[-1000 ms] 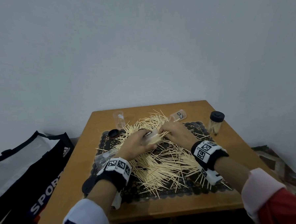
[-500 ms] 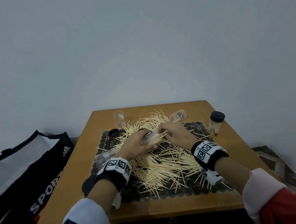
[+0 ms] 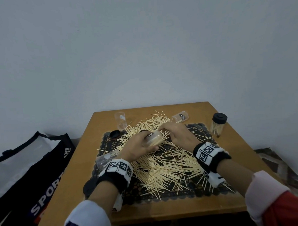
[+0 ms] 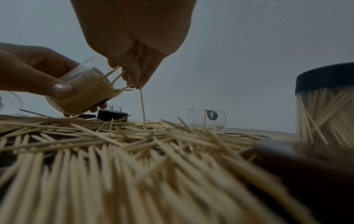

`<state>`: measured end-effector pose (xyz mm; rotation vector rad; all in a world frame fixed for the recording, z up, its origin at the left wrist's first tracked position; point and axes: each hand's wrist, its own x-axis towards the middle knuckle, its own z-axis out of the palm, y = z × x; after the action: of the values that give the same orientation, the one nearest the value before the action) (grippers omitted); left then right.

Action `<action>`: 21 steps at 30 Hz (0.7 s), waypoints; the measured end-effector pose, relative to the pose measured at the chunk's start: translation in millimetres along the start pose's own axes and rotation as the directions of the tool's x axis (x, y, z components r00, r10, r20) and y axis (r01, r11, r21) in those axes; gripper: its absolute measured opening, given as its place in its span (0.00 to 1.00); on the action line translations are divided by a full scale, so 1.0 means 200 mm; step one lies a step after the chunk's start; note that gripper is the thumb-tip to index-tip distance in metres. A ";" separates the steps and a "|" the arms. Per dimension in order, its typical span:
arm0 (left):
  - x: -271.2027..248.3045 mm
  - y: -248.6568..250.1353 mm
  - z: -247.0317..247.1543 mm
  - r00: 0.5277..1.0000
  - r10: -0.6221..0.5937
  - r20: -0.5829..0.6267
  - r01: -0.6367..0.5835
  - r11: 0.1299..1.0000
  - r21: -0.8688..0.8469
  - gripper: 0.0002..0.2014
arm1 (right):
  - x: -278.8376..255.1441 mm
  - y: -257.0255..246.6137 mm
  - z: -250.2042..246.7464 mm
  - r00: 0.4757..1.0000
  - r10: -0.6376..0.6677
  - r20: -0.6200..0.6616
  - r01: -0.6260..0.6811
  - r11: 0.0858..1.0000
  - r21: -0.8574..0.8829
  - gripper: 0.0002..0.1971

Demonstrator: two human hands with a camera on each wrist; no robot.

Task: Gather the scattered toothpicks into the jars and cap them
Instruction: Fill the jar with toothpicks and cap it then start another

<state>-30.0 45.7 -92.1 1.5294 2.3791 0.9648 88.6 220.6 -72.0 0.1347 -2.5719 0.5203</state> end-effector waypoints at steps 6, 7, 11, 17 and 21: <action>0.00 -0.01 0.00 1.000 0.015 -0.008 -0.014 1.000 0.016 0.29 | 0.00 0.01 0.02 0.999 0.002 -0.041 -0.003 1.000 -0.030 0.13; 0.00 -0.01 0.00 1.000 0.015 -0.006 -0.015 1.000 0.020 0.29 | 0.00 0.01 0.02 0.999 0.002 -0.051 -0.004 0.999 -0.049 0.12; 0.00 -0.01 0.00 1.000 0.012 -0.011 -0.012 1.000 0.000 0.29 | 0.00 0.01 0.01 0.998 -0.001 -0.065 -0.005 0.996 -0.088 0.10; 0.01 -0.02 0.00 0.999 0.004 -0.032 -0.005 1.000 -0.015 0.28 | 0.00 0.02 0.02 0.998 -0.033 -0.058 0.029 0.996 -0.082 0.10; 0.01 -0.02 0.00 0.997 0.002 -0.080 -0.001 1.000 0.014 0.28 | 0.00 0.02 0.02 0.999 0.034 -0.019 -0.035 0.997 -0.074 0.19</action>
<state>-33.6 46.4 -93.9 1.5251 2.4443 1.0308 85.7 223.1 -77.2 0.0595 -2.5765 0.4362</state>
